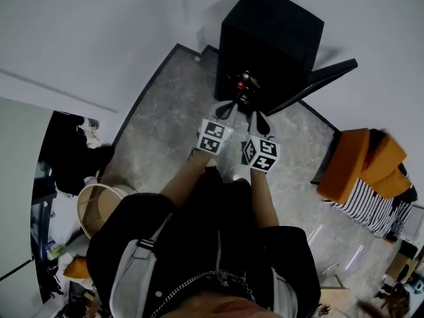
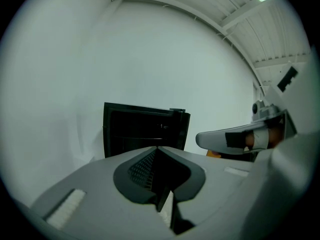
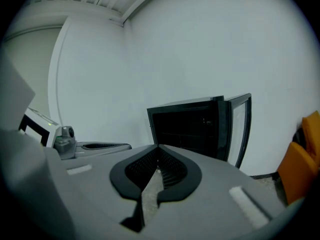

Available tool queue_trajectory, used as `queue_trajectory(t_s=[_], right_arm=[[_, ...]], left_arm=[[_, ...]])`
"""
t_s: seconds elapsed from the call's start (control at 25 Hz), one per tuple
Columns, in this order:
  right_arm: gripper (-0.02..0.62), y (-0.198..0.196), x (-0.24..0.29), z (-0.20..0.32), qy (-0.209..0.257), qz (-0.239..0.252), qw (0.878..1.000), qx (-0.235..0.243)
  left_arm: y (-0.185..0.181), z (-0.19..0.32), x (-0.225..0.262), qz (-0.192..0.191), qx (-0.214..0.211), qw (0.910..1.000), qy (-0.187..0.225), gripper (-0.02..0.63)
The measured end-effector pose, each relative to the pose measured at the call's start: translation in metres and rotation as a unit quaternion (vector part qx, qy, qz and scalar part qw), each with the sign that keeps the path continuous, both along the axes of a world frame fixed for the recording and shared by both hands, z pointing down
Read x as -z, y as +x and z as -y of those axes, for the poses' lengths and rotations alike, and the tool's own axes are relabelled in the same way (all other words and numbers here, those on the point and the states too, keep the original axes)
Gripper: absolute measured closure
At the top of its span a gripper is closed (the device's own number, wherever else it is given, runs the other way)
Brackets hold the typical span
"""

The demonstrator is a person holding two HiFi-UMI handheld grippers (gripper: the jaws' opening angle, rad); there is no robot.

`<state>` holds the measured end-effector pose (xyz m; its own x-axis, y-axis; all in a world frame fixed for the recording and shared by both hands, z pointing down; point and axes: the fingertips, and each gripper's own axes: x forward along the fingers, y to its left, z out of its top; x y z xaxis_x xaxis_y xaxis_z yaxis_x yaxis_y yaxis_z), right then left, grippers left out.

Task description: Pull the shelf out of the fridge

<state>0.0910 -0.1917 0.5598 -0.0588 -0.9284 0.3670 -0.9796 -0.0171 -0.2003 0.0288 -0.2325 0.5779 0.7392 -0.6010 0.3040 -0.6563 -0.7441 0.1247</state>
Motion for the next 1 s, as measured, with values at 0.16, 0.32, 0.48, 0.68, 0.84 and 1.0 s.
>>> queue_trajectory(t_s=[0.16, 0.32, 0.48, 0.68, 0.84, 1.0], right_arm=[[0.592, -0.003, -0.002, 0.006, -0.006, -0.001, 1.0, -0.007], [0.592, -0.003, -0.005, 0.014, -0.009, -0.001, 1.0, -0.011], [0.592, -0.002, -0.01, 0.02, -0.012, -0.001, 1.0, -0.011], [0.592, 0.002, -0.016, 0.033, -0.015, 0.008, 1.0, -0.013], [0.592, 0.007, -0.02, 0.046, -0.017, 0.011, 1.0, -0.01], [0.592, 0.022, -0.025, 0.063, -0.021, 0.018, 1.0, -0.008]], left_arm=[[-0.004, 0.01, -0.003, -0.002, -0.001, 1.0, -0.006, 0.597], [-0.004, 0.018, -0.005, -0.001, -0.006, 0.9999, -0.008, 0.598], [-0.002, 0.025, -0.008, -0.001, -0.006, 0.9999, -0.012, 0.597], [-0.002, 0.036, -0.013, 0.017, -0.007, 0.9998, -0.003, 0.597], [-0.001, 0.052, -0.017, 0.021, 0.001, 0.9997, -0.01, 0.597], [0.013, 0.068, -0.022, 0.024, 0.002, 0.9996, -0.014, 0.597]])
